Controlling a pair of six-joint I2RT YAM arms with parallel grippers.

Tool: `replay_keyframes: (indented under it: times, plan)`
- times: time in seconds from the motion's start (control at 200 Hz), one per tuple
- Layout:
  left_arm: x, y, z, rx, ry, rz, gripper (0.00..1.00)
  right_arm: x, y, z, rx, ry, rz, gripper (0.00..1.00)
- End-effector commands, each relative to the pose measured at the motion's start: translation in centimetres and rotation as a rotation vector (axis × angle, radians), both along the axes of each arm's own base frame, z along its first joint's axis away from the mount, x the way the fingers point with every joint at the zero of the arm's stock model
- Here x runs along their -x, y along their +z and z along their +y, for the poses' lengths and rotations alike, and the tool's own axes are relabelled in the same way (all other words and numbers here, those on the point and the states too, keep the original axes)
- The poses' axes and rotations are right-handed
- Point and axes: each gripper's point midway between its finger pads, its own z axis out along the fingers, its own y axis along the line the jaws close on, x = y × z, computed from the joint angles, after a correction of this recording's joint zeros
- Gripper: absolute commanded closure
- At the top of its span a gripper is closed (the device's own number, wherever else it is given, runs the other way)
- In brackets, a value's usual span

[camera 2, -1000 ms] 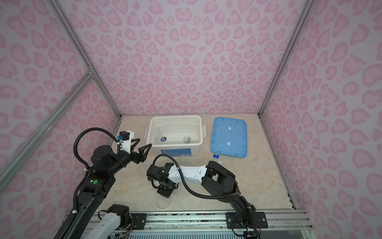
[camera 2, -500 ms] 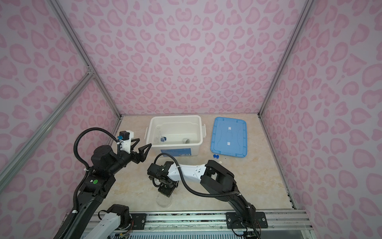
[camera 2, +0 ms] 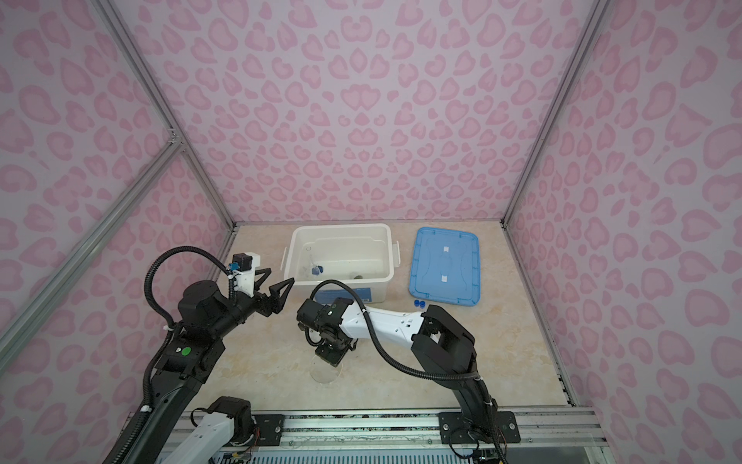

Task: Organize the chemistry lab equipment
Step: 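Lift the petri dish and carry it over the white box with the right gripper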

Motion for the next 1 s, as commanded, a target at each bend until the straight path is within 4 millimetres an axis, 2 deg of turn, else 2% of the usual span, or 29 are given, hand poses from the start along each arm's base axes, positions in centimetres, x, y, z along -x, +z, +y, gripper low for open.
replay_keyframes:
  times: [0.0,0.11,0.19,0.36,0.485,0.63,0.715,0.835,0.995]
  plan:
    - [-0.3,1.2,0.0,0.002,0.004,-0.032,0.19,-0.9,2.1,-1.2,-0.008,-0.005,-0.027,1.00]
    - [-0.9,2.0,0.1,0.012,0.015,-0.038,0.19,-2.5,6.1,-1.3,-0.092,-0.036,-0.073,1.00]
    - [-1.8,2.9,0.1,0.017,0.025,-0.042,0.19,-4.3,9.4,-1.6,-0.149,-0.074,-0.124,1.00]
    - [-4.2,4.8,0.6,0.032,0.088,-0.042,0.19,-9.4,15.1,-4.1,-0.180,-0.201,-0.261,1.00]
    - [-5.8,5.0,1.4,0.020,0.157,-0.008,0.19,-13.5,18.1,-6.3,-0.176,-0.308,-0.344,1.00]
    - [-6.4,4.1,1.3,0.035,0.162,0.023,0.19,-18.1,20.9,-6.6,-0.221,-0.403,-0.467,1.00]
    - [-6.0,3.4,0.7,0.059,0.128,0.023,0.20,-20.1,20.7,-6.8,-0.199,-0.416,-0.512,1.00]
    - [-4.6,2.0,0.2,0.057,0.108,0.014,0.20,-22.2,18.2,-7.2,-0.126,-0.422,-0.565,1.00]
    - [-3.3,2.3,-0.1,0.043,0.080,-0.003,0.20,-24.6,15.8,-7.2,-0.123,-0.440,-0.532,1.00]
